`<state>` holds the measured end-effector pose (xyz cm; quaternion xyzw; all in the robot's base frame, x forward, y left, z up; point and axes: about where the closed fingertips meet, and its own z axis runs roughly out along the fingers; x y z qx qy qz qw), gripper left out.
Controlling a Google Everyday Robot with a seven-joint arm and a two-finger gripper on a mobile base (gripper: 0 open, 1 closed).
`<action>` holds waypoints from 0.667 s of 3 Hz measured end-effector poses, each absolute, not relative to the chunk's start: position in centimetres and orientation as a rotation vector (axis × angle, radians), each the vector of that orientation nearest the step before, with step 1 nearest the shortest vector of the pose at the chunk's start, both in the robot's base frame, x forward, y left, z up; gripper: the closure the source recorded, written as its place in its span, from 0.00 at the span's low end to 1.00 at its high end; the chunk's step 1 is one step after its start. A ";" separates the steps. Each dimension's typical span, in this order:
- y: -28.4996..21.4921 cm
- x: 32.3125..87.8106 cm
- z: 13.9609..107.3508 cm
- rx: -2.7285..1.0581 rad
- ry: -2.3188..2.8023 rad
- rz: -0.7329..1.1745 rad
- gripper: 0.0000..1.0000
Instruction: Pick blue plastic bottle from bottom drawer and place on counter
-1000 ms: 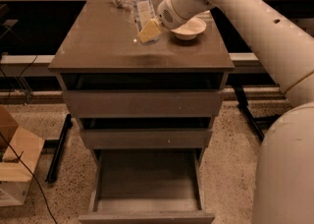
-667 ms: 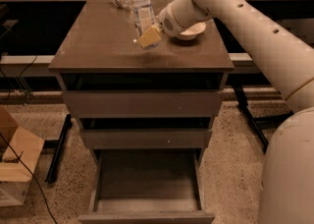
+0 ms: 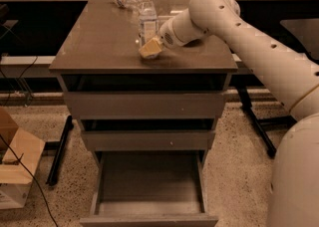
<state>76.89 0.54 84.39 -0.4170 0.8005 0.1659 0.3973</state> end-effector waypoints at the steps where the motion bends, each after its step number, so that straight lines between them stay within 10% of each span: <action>1: 0.5 77.1 83.5 -1.027 2.000 0.441 0.82; 2: 0.5 77.1 83.8 -1.026 1.999 0.442 0.59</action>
Offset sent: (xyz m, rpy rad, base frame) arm 0.0000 -0.0092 -0.0105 0.0881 -0.0630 -0.0328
